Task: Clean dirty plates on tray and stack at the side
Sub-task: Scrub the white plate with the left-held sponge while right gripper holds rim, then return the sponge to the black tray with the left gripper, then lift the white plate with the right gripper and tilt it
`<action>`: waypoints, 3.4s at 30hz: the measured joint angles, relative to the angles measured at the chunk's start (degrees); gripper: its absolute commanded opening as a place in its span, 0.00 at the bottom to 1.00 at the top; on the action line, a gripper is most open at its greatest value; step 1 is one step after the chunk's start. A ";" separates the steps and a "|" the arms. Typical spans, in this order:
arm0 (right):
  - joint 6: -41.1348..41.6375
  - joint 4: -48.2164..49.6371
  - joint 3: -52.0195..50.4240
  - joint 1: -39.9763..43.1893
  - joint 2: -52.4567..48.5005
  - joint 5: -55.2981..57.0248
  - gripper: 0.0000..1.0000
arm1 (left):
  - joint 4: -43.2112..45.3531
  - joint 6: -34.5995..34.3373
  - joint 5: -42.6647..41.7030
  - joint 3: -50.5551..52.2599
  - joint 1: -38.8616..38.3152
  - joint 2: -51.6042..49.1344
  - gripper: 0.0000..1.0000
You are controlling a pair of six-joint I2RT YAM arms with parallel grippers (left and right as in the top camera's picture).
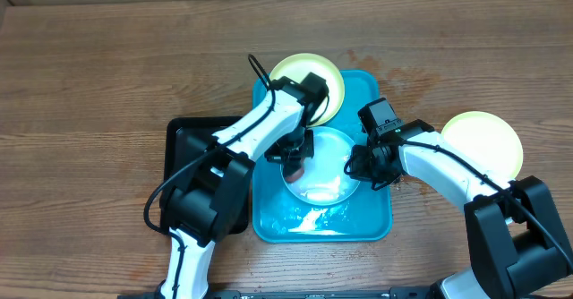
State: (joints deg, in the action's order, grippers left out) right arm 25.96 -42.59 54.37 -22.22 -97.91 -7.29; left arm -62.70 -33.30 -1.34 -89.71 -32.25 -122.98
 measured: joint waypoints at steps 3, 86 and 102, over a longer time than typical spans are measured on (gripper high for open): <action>0.87 -0.37 0.13 0.50 0.00 1.22 0.04 | 7.76 -0.02 -4.20 0.17 1.27 0.24 0.04; -0.11 -4.26 1.51 0.09 -0.09 1.60 0.04 | 5.18 3.13 5.33 35.04 25.24 36.17 0.29; -7.67 -7.08 21.49 -18.40 9.57 21.81 0.04 | -9.84 9.55 -4.72 14.36 35.71 54.84 0.65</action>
State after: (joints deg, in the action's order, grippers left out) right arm 18.28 -49.67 75.85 -40.62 -88.33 14.52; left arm -72.53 -23.75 -6.07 -75.35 3.46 -68.14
